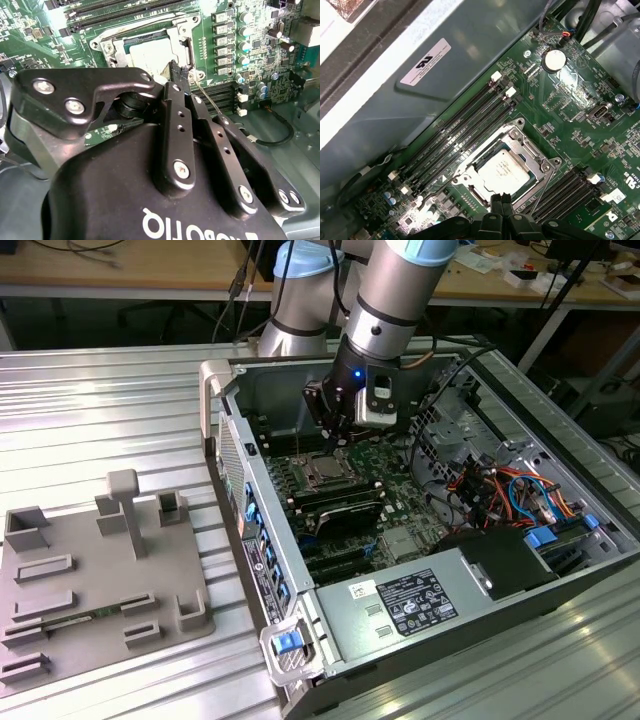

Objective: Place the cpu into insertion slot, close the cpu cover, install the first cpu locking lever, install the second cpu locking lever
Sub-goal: 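Install the first cpu locking lever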

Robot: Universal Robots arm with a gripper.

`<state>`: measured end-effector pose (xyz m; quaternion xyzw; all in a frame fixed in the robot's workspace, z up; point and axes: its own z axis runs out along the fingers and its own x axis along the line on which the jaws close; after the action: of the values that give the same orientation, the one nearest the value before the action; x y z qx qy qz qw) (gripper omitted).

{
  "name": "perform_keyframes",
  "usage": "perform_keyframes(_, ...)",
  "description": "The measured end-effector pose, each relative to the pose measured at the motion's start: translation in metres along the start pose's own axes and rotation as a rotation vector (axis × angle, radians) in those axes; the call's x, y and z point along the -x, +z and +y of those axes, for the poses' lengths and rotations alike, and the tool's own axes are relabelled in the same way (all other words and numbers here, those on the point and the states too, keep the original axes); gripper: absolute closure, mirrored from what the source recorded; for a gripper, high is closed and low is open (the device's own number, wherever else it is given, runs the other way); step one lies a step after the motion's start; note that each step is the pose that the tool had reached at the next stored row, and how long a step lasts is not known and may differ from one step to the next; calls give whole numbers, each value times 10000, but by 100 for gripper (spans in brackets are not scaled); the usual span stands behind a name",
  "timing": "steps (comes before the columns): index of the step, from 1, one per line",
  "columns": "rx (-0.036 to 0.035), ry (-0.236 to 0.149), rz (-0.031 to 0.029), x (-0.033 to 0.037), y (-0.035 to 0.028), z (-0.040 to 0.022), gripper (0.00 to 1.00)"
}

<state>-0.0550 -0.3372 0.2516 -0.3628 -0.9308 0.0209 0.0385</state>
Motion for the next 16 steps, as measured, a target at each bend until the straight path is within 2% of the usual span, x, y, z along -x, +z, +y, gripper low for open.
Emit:
perform_keyframes(2,-12,-248,-16,0,1,0,89)
perform_keyframes(5,-45,-816,-54,0,2,0,89)
perform_keyframes(6,-61,-1115,-74,0,3,0,89)
perform_keyframes(16,-66,-1201,-80,0,3,0,89)
